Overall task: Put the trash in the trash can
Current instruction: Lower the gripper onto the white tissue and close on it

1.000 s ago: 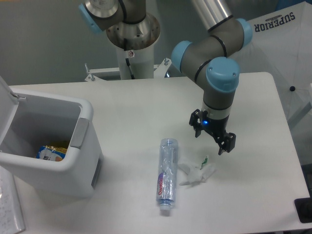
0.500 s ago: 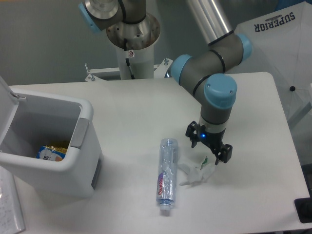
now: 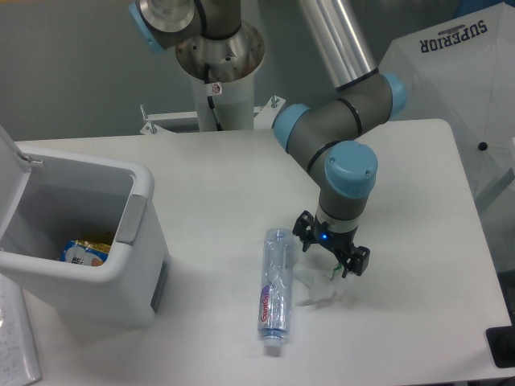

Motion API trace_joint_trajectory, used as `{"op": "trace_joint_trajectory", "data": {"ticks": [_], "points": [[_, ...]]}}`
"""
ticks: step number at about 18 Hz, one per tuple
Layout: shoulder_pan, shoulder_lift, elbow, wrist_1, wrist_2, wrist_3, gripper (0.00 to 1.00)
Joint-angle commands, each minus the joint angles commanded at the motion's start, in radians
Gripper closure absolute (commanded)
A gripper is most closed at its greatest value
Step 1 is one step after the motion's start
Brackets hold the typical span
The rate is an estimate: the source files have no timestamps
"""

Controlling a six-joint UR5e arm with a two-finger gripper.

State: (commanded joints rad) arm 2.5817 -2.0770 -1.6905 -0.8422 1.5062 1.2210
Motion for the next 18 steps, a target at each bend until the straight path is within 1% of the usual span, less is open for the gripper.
{"op": "trace_joint_trajectory", "data": {"ticks": [1,3,5,6,8,15,18], "points": [[0.0,-0.002,0.0,0.002,0.035,0.0,0.0],[-0.005,-0.005,-0.003,0.002,0.159,0.005,0.0],[-0.035,-0.024,0.008,0.003,0.277,0.003,0.0],[-0.046,-0.034,0.012,0.003,0.314,-0.003,0.0],[-0.055,-0.041,0.026,0.002,0.322,-0.005,0.0],[-0.063,-0.051,0.035,0.006,0.322,-0.005,0.0],[-0.087,-0.066,0.052,0.006,0.321,-0.011,0.0]]}}
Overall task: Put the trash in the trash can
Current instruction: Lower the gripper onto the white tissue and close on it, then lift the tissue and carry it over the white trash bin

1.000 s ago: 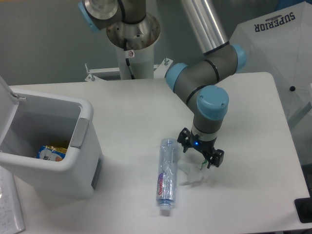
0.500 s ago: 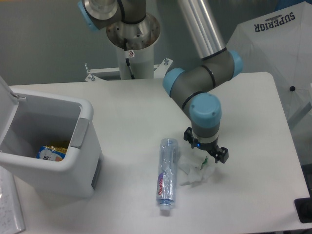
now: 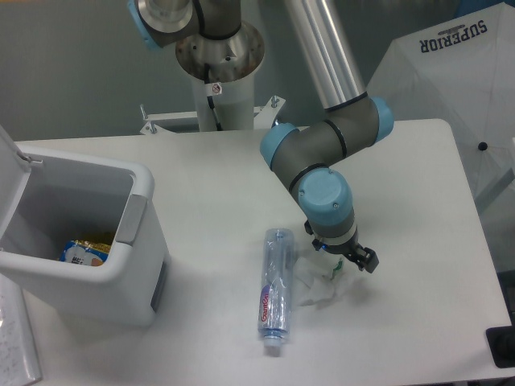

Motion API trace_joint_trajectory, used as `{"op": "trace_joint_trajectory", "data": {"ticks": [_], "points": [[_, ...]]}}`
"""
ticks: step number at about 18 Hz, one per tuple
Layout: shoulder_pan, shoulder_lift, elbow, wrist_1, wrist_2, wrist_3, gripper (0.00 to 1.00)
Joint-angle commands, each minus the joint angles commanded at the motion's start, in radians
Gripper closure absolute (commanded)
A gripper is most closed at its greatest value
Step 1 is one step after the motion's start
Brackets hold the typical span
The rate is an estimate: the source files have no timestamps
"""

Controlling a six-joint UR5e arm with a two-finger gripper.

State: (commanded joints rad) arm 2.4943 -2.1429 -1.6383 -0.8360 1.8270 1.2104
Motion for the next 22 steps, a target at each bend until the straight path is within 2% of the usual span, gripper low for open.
{"op": "trace_joint_trajectory", "data": {"ticks": [3,4,7,10,11,12,22], "points": [[-0.012,-0.023,0.026,0.002,0.002,-0.011,0.01],[-0.014,-0.028,0.031,0.005,0.002,-0.011,0.13],[-0.018,-0.032,0.029,0.006,0.005,-0.006,0.6],[-0.018,-0.031,0.04,0.008,0.006,-0.012,0.91],[-0.018,-0.028,0.048,0.006,0.006,-0.012,0.97],[-0.02,-0.026,0.048,0.006,0.009,-0.012,1.0],[-0.018,0.012,0.069,0.003,0.009,-0.017,1.0]]}}
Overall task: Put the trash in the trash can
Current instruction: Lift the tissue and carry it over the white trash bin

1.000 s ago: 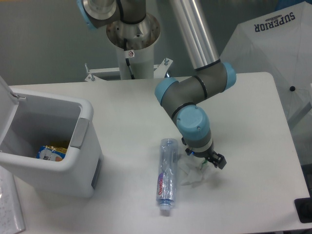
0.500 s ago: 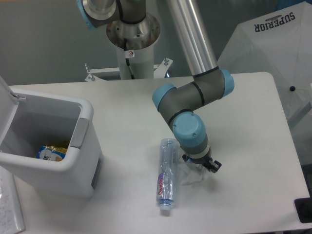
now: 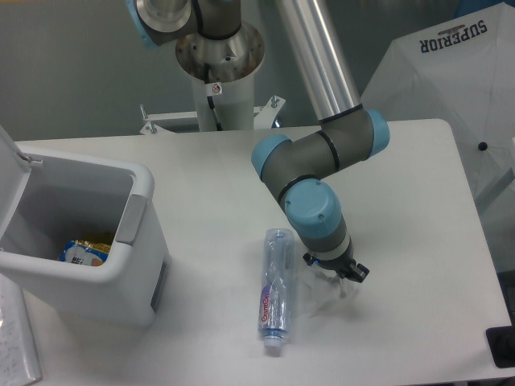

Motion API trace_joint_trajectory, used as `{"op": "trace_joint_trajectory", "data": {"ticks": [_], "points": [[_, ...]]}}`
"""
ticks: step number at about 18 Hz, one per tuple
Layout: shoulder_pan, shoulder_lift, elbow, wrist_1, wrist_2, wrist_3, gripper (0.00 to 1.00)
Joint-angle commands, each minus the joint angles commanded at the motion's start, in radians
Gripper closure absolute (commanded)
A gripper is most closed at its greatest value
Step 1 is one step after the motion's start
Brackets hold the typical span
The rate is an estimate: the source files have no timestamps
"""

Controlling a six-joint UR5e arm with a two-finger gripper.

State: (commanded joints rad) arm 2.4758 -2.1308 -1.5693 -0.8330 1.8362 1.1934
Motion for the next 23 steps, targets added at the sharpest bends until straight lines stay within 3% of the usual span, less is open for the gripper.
{"op": "trace_joint_trajectory", "data": {"ticks": [5,7,18,23], "points": [[0.011,0.038,0.038,0.0,-0.087,-0.145,1.0],[0.011,0.045,0.063,0.0,-0.191,-0.224,1.0],[-0.018,0.281,0.058,-0.008,-0.805,-0.425,1.0],[-0.066,0.336,0.055,-0.012,-1.063,-0.498,1.0]]}}
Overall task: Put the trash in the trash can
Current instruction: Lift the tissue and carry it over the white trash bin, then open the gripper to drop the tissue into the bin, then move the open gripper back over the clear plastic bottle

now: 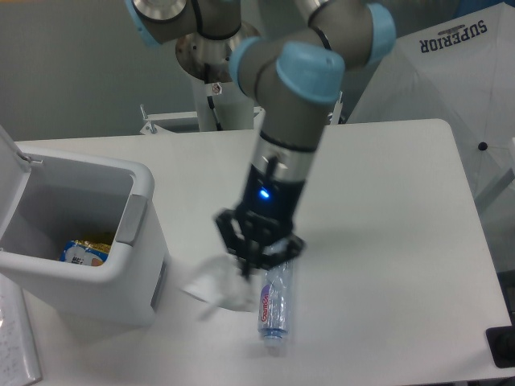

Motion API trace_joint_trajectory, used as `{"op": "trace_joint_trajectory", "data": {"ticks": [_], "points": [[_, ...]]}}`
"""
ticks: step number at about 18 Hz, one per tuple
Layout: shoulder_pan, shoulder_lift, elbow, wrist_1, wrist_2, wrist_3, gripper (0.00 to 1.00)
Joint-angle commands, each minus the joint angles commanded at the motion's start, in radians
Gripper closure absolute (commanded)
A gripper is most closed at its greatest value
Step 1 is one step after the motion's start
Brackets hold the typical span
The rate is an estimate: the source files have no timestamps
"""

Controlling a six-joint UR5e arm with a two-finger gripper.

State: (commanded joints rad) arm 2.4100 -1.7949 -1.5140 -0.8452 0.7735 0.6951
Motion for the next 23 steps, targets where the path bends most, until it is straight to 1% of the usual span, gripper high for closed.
{"op": "trace_joint_trajectory", "data": {"ticks": [3,5,9,10,11,12,13,14,17,20,23], "points": [[-0.038,0.044,-0.014,0.002,-0.025,-0.016,1.0],[-0.08,0.054,-0.037,0.005,-0.025,-0.014,1.0],[-0.11,0.089,-0.116,0.008,-0.023,-0.006,1.0],[-0.124,0.094,-0.142,0.009,-0.023,-0.003,0.98],[-0.137,0.101,-0.164,0.011,-0.023,-0.002,0.92],[-0.141,0.109,-0.182,0.012,-0.023,0.003,0.73],[-0.141,0.112,-0.193,0.014,-0.023,0.021,0.25],[-0.141,0.114,-0.195,0.012,-0.023,0.044,0.0],[-0.138,0.114,-0.192,0.012,-0.023,0.053,0.0],[-0.123,0.112,-0.163,0.012,-0.023,0.053,0.0],[-0.092,0.112,-0.124,0.012,-0.023,0.053,0.0]]}}
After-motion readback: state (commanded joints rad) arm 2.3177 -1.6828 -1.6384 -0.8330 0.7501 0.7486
